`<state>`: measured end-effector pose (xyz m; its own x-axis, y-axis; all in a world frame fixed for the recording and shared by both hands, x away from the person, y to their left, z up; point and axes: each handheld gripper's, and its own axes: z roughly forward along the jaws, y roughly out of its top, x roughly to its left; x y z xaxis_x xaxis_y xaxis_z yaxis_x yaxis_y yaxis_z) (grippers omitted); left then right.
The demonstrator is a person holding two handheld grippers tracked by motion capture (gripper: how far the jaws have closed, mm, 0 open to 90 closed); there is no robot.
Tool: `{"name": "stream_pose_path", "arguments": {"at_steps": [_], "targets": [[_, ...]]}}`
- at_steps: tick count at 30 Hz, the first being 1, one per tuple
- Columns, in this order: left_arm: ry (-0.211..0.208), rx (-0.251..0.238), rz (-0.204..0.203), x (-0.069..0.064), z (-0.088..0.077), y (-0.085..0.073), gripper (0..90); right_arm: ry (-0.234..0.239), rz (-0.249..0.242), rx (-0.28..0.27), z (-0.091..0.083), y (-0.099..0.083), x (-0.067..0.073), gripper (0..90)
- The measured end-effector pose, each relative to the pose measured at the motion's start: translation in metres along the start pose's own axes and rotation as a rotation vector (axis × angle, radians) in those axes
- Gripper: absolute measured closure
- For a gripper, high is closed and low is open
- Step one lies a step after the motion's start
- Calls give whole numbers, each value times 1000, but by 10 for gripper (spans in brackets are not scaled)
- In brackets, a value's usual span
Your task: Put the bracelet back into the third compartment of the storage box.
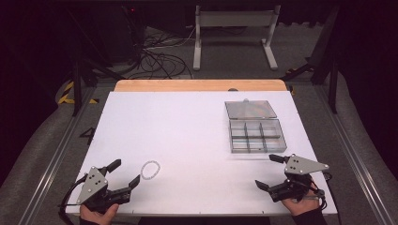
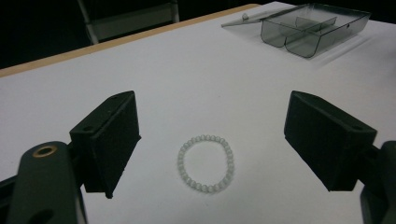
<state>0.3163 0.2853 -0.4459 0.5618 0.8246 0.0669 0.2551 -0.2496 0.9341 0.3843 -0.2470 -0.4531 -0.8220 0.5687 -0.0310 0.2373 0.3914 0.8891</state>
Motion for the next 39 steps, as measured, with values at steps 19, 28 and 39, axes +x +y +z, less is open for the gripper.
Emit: {"name": "stream_pose_path", "arguments": {"at_steps": [19, 28, 39], "targets": [[-25, 0, -12, -1, -3, 2, 195, 23, 4, 17, 3, 2, 0, 28], [-10, -6, 7, -2, -3, 3, 195, 29, -3, 24, 4, 4, 1, 35], [-10, -9, 5, -2, -5, 4, 194, 60, -14, 28, 11, 18, 5, 42]]}}
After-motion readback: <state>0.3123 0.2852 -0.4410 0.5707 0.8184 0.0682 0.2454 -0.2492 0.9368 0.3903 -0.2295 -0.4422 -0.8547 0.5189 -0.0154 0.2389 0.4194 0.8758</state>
